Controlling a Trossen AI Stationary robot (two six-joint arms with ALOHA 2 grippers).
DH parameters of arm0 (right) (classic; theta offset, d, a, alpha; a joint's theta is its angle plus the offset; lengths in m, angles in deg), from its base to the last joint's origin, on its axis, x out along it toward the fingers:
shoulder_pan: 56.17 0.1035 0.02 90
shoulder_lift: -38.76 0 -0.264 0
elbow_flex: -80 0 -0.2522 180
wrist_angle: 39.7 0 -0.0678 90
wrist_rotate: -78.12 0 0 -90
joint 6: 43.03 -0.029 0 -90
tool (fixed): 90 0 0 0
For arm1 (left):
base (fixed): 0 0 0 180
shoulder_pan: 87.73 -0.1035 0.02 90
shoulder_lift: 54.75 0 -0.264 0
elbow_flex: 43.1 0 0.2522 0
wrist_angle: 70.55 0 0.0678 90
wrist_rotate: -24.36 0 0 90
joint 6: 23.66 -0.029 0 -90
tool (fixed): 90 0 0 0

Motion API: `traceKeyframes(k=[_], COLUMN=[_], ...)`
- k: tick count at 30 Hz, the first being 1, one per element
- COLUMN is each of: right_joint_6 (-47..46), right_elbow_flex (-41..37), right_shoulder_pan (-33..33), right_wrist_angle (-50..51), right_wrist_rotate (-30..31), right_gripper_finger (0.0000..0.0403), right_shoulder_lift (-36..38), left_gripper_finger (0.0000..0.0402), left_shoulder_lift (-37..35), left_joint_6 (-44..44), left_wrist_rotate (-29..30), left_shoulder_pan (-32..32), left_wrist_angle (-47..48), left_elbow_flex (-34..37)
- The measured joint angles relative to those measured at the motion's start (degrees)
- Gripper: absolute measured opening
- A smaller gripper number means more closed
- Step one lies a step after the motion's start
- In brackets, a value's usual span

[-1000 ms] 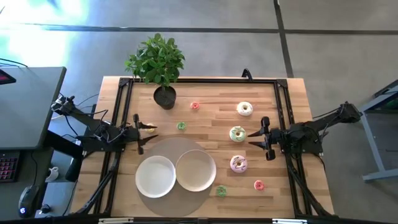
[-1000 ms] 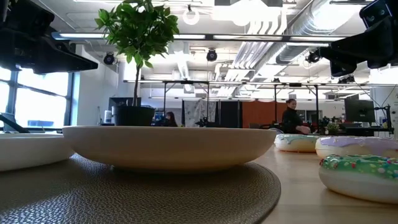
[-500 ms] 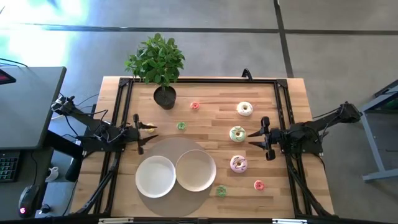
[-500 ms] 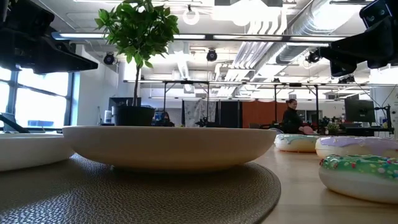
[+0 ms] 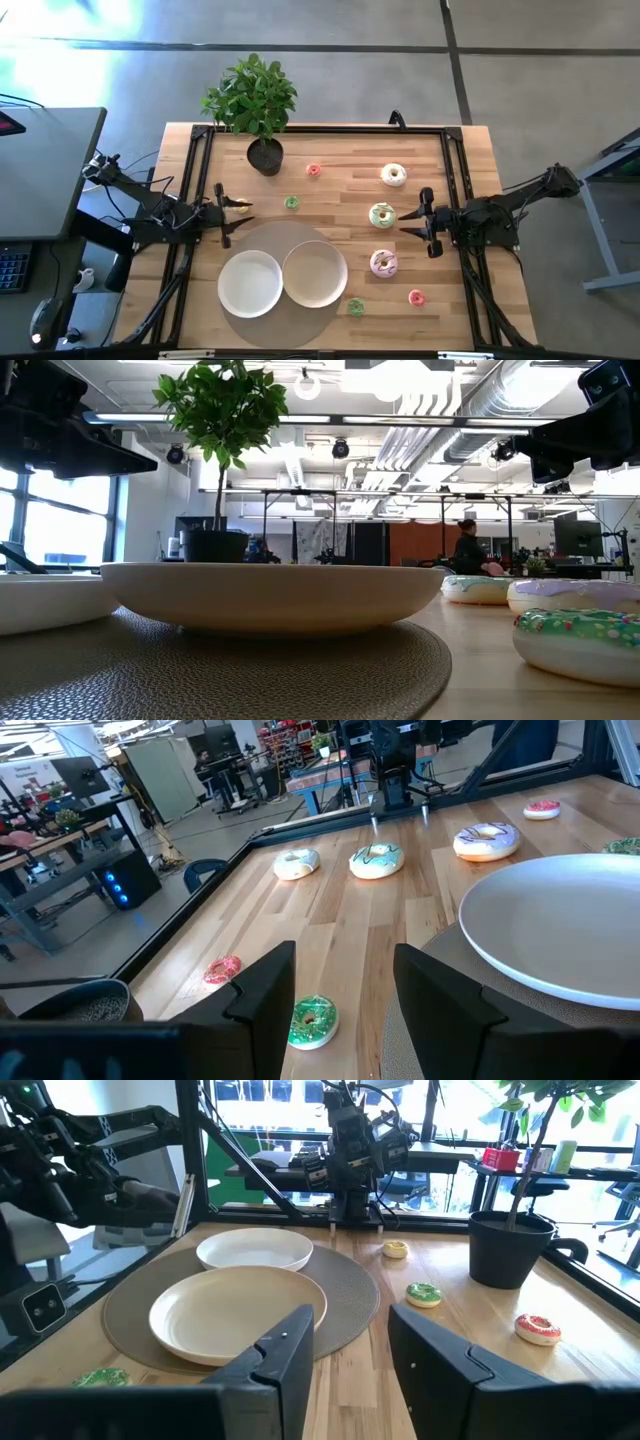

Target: Pick & Place donuts

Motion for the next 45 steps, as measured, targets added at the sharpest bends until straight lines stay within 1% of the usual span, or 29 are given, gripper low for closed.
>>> traceKeyframes(k=[21,23,26,32,35,39,41,43,45], right_joint_6=[0.0,2.1,7.5,8.0,4.2,-7.1,-7.8,-5.7,-3.2], right_elbow_flex=[0.0,0.0,0.0,0.0,0.0,0.0,0.0,0.0,0.0], right_shoulder_pan=[0.0,0.0,0.0,0.0,0.0,0.0,0.0,0.0,0.0], right_wrist_angle=[0.0,0.0,-0.3,-0.4,-0.8,-4.1,-5.3,-6.5,-6.4], right_wrist_rotate=[0.0,0.0,0.0,0.0,-0.3,-2.1,-1.2,1.0,1.8], right_gripper_finger=[0.0129,0.0129,0.0129,0.0129,0.0129,0.0129,0.0129,0.0129,0.0129], right_shoulder_lift=[0.0,0.0,0.0,0.0,0.0,0.0,0.0,0.0,0.0], left_gripper_finger=[0.0168,0.0168,0.0168,0.0168,0.0168,0.0168,0.0168,0.0168,0.0168], left_shoulder_lift=[0.0,0.0,0.0,0.0,0.0,0.0,0.0,0.0,0.0], left_joint_6=[0.0,0.0,0.0,0.0,0.0,0.0,0.0,0.0,0.0], left_wrist_rotate=[0.0,0.0,0.0,0.0,0.0,0.0,0.0,0.0,0.0], left_shoulder_pan=[0.0,0.0,0.0,0.0,0.0,0.0,0.0,0.0,0.0], left_wrist_angle=[0.0,0.0,0.0,0.0,0.0,0.0,0.0,0.0,0.0], left_elbow_flex=[0.0,0.0,0.0,0.0,0.0,0.0,0.0,0.0,0.0])
